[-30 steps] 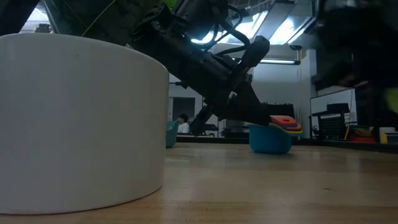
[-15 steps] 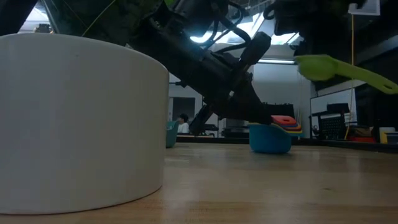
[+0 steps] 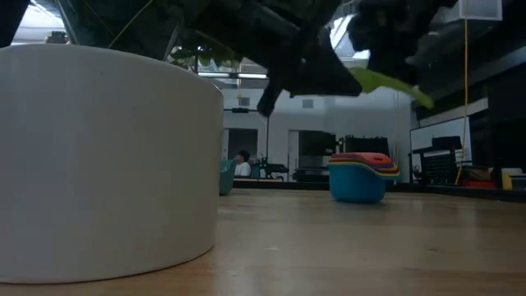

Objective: Nest measuring cups in basket
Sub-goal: Stack the green measuring cup on the top of the red measuring cup

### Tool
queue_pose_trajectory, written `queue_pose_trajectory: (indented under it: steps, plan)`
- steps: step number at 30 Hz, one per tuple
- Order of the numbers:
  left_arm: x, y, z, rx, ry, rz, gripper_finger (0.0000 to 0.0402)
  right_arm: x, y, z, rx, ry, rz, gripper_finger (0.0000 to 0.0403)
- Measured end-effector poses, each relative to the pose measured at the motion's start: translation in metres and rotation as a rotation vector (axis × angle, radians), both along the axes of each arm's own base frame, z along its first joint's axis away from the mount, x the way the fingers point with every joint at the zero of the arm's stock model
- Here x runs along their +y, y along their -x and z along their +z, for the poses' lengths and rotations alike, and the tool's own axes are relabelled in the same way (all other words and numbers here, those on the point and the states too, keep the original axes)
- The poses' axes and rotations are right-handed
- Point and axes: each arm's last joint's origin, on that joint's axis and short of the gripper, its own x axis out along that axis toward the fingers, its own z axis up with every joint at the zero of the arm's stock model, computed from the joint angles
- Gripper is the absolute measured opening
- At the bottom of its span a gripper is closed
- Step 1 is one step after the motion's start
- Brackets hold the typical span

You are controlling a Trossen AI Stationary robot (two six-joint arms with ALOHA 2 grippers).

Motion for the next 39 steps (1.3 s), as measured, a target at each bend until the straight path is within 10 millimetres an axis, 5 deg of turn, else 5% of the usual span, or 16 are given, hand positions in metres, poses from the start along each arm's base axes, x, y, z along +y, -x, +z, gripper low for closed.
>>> queue_pose_trajectory:
  steps: [10, 23, 39]
  plan:
    - [0.002, 0.005, 0.002, 0.057, -0.043, 0.009, 0.0013, -0.026, 0.002, -0.027, -0.048, -0.136, -0.248, 0.0017]
    - [0.003, 0.007, -0.002, 0.106, -0.060, 0.024, 0.0008, -0.023, 0.009, -0.067, -0.027, -0.226, -0.340, 0.0022]
    - [0.003, 0.007, -0.002, 0.105, -0.061, 0.026, 0.0002, -0.012, 0.007, -0.071, -0.034, -0.199, -0.303, 0.0023]
